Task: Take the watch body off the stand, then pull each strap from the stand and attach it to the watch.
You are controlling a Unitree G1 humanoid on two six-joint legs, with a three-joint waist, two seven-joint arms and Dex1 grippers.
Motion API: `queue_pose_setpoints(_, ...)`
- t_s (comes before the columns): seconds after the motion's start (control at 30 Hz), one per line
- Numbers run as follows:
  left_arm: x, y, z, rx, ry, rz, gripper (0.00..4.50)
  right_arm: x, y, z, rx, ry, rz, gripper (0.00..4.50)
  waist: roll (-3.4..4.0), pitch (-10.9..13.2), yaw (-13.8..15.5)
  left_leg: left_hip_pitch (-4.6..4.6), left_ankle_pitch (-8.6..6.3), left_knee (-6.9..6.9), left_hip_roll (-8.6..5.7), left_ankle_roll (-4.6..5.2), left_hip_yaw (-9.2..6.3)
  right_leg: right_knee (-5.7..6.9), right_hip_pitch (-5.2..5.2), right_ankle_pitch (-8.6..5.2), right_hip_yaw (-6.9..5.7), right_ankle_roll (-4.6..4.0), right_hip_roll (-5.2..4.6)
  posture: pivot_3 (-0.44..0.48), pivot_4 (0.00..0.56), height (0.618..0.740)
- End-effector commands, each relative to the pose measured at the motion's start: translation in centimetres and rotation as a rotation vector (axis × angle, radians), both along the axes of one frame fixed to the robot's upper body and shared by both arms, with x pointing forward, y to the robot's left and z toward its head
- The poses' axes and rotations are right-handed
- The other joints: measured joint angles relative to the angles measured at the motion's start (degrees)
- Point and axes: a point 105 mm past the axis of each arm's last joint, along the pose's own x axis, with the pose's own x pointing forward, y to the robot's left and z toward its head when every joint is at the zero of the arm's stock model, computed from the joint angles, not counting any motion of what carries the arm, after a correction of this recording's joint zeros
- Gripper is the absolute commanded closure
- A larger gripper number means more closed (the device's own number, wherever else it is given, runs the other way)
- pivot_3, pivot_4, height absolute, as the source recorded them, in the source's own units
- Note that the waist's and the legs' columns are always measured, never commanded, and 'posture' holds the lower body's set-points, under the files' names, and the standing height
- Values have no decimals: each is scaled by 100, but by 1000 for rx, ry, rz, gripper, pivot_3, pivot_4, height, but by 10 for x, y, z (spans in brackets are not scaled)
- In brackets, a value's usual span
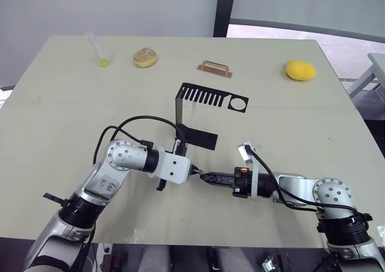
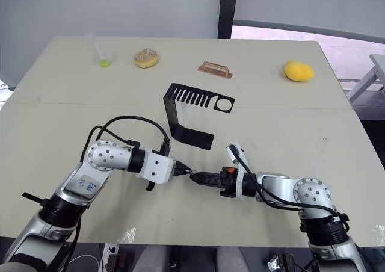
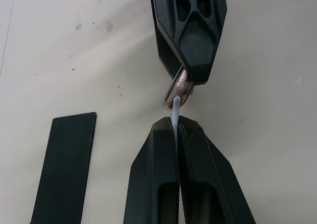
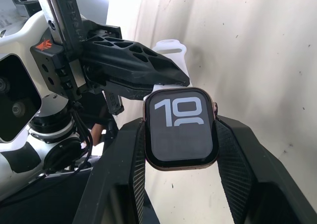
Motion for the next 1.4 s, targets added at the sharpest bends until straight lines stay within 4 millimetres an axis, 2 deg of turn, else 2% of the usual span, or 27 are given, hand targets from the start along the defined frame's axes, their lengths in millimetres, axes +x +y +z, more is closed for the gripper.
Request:
queue_pose_setpoints(0.03, -10, -14, 8, -45, -31, -61, 4500, -17, 18, 17, 78, -44, 113, 2987, 0, 0, 0, 0, 0, 0, 0, 0, 0, 0, 0, 0, 0, 0, 0, 0, 150, 740)
queue_pose_setpoints(0.13, -12, -14, 7, -54, 0, -62, 4500, -17, 17, 16, 75, -43, 111, 2987, 0, 0, -1, 0, 0, 0, 0, 0, 0, 0, 0, 0, 0, 0, 0, 0, 150, 740)
queue_pose_setpoints(0.23, -10, -11, 11, -87, -4, -30, 3544, -17, 16, 15, 69, -48, 108, 2987, 0, 0, -3, 0, 0, -1, 0, 0, 0, 0, 0, 0, 0, 0, 0, 0, 150, 740)
queue_pose_setpoints(0.33, -7, 10, 10, -60, 12, 28, 2094, -16, 13, 16, 59, -65, 104, 2987, -1, 1, -11, -3, 0, 0, 0, 0, -2, 1, -4, 0, -1, 0, 0, 0, 150, 740)
queue_pose_setpoints(0.47, -7, 71, 2, 42, 48, 147, 19, -18, 6, 18, 12, -141, 115, 2987, 5, 4, -73, 0, 0, -7, 3, 0, 0, 4, -9, 0, 1, 0, 2, 0, 150, 740)
queue_pose_setpoints(0.53, -10, 86, 6, 14, 68, 180, 0, -19, 3, 19, -15, -197, 131, 2987, 7, 5, -60, -2, 0, -8, 4, 0, -2, 3, -12, 0, -1, -1, 0, 0, 150, 740)
queue_pose_setpoints(0.6, -19, 92, 14, -66, 122, 159, 0, -18, 1, 26, -48, -326, 135, 2987, 6, 6, -17, -2, 0, -7, 2, 1, -3, -2, -9, 0, -3, -1, -7, 0, 150, 740)
queue_pose_setpoints(0.67, -31, 96, 23, -194, 220, 148, 0, -19, -1, 36, -136, -599, 185, 2987, 11, 8, 8, -8, -4, -5, -4, 7, -6, -7, -10, 0, -6, -1, -16, 0, 150, 740)
queue_pose_setpoints(0.73, -45, 101, 32, -291, 313, 129, 0, -21, -5, 39, -301, -970, 285, 2987, 12, 9, 6, -21, -9, -4, -8, 13, -6, -19, -18, 0, -7, 0, -22, 0, 150, 740)
queue_pose_setpoints(0.83, -55, 107, 40, -406, 441, 178, 0, -25, -15, 36, -410, -1204, 392, 2987, 10, 8, 3, -25, -10, -5, -10, 10, -12, -30, -18, 0, -13, 0, -21, 0, 150, 740)
queue_pose_setpoints(0.9, -61, 111, 41, -412, 449, 176, 0, -28, -14, 43, -388, -1255, 396, 2987, 11, 10, 0, -24, -10, -4, -8, 10, -14, -25, -18, 0, -15, 0, -17, 0, 150, 740)
queue_pose_setpoints(0.97, -62, 112, 48, -442, 388, 170, 0, -37, -15, 39, -424, -1315, 493, 2987, 11, 10, -14, -20, -7, -1, -8, 6, -13, -15, -16, 0, -14, 0, -16, 0, 150, 740)
queue_pose_setpoints(1.03, -63, 113, 51, -456, 396, 178, 0, -38, -15, 34, -438, -1341, 539, 2987, 9, 11, -11, -4, -6, -1, -8, 6, -13, -10, -2, 0, -13, 0, -14, 0, 150, 740)
queue_pose_setpoints(1.1, -67, 112, 49, -441, 438, 174, 0, -32, -8, 39, -402, -1340, 512, 2987, 8, 12, -26, 17, -6, -5, -8, 6, -11, -14, 18, 0, -10, -1, -15, 0, 150, 740)
queue_pose_setpoints(1.23, -67, 111, 50, -435, 417, 164, 0, -24, 24, 39, -326, -1352, 559, 2987, 7, 13, -94, 25, -6, -10, -7, 5, -9, -7, 16, -1, -6, -2, -14, 0, 150, 740)
queue_pose_setpoints(1.33, -68, 119, 43, -378, 412, 172, 0, -12, 44, 25, -339, -1318, 623, 2987, 7, 13, -130, 24, -5, -12, -6, 3, -9, -4, 14, -1, -7, -2, -13, 0, 150, 740)
queue_pose_setpoints(1.4, -67, 124, 41, -359, 405, 180, 0, 0, 47, 12, -375, -1250, 622, 2987, 7, 13, -139, 24, -6, -11, -7, 2, -9, -6, 13, -1, -8, -2, -15, 0, 150, 740)
